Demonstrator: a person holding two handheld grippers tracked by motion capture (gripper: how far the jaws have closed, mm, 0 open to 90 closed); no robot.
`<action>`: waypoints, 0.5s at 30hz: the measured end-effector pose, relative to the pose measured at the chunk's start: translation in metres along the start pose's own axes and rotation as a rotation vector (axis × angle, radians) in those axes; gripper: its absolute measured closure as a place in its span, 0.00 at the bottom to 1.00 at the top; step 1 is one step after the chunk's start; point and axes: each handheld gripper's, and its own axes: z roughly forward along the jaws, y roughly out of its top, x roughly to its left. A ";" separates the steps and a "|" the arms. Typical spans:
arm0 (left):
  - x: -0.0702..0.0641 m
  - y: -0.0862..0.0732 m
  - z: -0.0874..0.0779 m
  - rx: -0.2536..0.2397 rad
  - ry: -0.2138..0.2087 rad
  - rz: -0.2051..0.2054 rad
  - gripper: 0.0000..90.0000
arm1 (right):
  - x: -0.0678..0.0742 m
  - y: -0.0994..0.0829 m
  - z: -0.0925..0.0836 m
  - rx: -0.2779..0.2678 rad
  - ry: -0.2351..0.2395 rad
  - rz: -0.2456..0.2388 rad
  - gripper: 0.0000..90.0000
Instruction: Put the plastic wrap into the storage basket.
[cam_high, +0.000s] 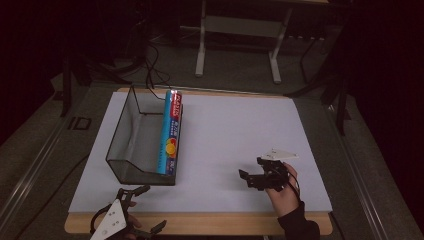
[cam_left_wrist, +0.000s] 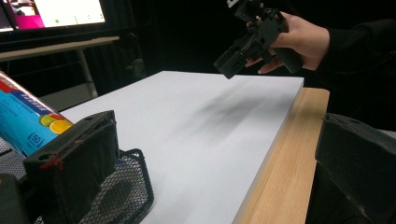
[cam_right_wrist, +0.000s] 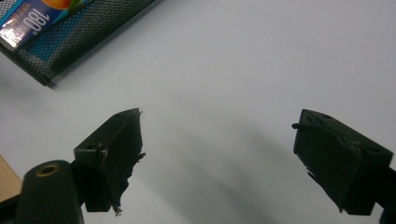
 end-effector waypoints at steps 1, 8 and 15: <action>0.000 0.000 0.000 0.001 0.000 0.000 0.00 | -0.001 -0.002 -0.001 -0.002 -0.003 -0.001 0.17; -0.001 0.000 0.000 0.001 -0.006 0.004 0.00 | -0.005 -0.012 0.001 0.011 -0.028 0.000 0.17; -0.001 0.001 0.001 0.002 -0.009 0.004 0.00 | -0.009 -0.013 0.004 0.018 -0.041 -0.002 0.17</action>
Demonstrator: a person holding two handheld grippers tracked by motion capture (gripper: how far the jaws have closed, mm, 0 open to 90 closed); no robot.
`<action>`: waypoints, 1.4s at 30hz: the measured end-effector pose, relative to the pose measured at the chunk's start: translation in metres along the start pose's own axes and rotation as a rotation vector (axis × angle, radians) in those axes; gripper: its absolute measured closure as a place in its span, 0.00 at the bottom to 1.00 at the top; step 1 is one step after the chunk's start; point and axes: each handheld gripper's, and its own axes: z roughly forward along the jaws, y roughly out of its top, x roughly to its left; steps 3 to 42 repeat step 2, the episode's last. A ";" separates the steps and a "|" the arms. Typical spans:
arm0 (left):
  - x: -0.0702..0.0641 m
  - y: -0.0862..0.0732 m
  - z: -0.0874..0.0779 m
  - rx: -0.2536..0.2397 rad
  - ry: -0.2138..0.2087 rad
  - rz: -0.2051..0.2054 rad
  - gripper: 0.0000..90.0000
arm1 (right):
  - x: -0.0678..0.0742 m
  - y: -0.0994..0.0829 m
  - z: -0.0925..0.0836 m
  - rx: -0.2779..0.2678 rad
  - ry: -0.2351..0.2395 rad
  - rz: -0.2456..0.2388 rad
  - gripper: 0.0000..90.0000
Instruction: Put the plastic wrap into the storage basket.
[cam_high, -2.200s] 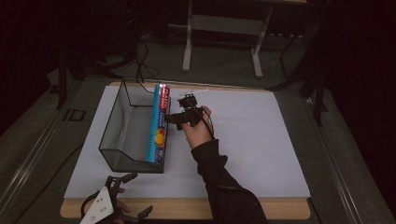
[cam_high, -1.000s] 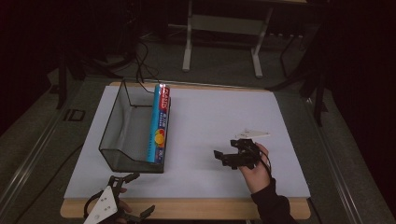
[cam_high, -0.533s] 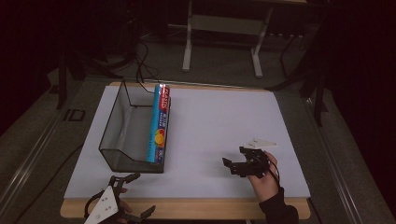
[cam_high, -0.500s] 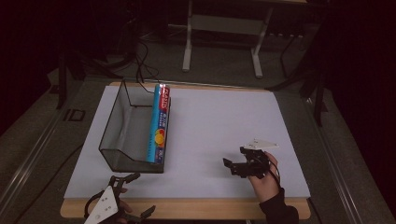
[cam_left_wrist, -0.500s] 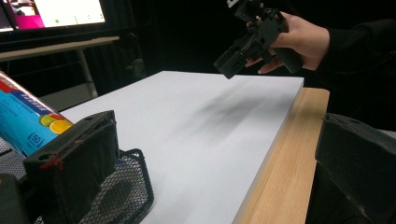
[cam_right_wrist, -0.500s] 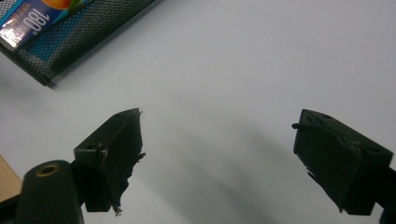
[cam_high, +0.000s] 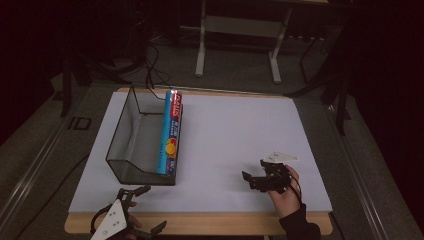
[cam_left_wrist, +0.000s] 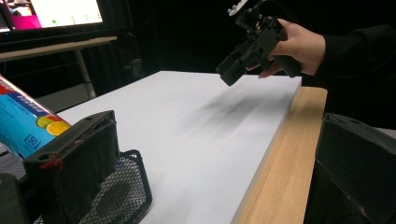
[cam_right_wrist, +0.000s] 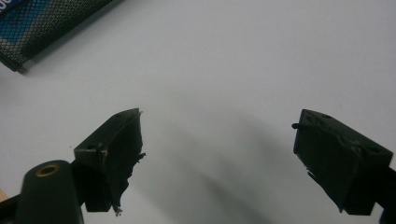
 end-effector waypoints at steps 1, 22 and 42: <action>0.000 0.000 0.000 0.002 -0.001 0.000 0.00 | -0.001 0.000 0.001 0.003 -0.003 0.001 0.17; 0.000 0.000 0.000 0.002 -0.001 0.000 0.00 | -0.001 0.000 0.001 0.003 -0.011 -0.001 0.17; 0.000 0.000 0.000 0.002 -0.001 0.000 0.00 | -0.001 0.000 0.001 0.003 -0.011 -0.001 0.17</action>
